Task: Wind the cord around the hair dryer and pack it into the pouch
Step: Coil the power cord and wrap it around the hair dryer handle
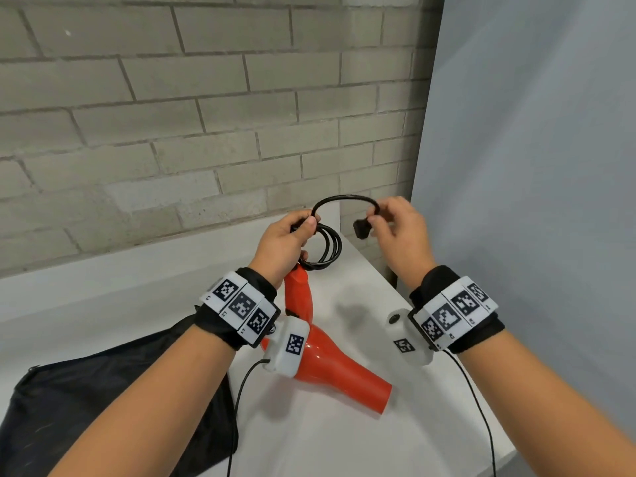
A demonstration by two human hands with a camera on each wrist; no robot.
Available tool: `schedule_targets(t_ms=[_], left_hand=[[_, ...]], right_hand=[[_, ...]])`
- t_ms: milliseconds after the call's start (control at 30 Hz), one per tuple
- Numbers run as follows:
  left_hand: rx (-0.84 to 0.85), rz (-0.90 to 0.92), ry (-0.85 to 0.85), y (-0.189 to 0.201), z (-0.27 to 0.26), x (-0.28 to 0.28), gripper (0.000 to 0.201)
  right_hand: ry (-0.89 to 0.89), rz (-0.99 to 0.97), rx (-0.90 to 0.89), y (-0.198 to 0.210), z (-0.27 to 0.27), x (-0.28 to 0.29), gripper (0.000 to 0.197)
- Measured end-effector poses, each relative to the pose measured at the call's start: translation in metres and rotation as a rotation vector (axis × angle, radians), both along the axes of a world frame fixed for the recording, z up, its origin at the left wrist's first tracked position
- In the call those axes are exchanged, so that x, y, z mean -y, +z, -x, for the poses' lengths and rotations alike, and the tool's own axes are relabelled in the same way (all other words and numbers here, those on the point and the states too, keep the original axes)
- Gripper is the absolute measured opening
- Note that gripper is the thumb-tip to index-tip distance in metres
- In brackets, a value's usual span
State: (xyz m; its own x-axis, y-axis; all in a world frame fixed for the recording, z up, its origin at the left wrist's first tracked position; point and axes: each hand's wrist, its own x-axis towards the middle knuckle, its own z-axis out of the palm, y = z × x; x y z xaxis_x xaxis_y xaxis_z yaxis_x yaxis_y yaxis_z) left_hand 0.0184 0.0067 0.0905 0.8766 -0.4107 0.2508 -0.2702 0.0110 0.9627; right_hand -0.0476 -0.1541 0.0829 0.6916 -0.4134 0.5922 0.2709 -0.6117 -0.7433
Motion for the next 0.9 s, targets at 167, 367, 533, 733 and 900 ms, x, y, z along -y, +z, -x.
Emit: schedule_targets(t_ms=[167, 367, 533, 733, 900], left_hand=[[0.065, -0.027, 0.015, -0.001, -0.001, 0.003, 0.017], [0.043, -0.02, 0.015, -0.001, -0.008, 0.001, 0.016], [0.05, -0.015, 0.013, -0.001, -0.006, 0.006, 0.016], [0.013, -0.017, -0.034, -0.002, -0.009, 0.01, 0.017], [-0.016, -0.028, -0.138, -0.002, -0.002, 0.013, 0.019]], right_hand=[[0.25, -0.127, 0.126, 0.017, 0.008, -0.025, 0.029], [0.276, -0.048, 0.129, 0.001, 0.008, -0.03, 0.021], [0.266, -0.042, 0.21, -0.006, 0.01, -0.026, 0.013], [0.227, 0.064, 0.129, -0.014, 0.005, -0.027, 0.01], [0.052, 0.224, -0.088, -0.02, -0.002, -0.037, 0.031]])
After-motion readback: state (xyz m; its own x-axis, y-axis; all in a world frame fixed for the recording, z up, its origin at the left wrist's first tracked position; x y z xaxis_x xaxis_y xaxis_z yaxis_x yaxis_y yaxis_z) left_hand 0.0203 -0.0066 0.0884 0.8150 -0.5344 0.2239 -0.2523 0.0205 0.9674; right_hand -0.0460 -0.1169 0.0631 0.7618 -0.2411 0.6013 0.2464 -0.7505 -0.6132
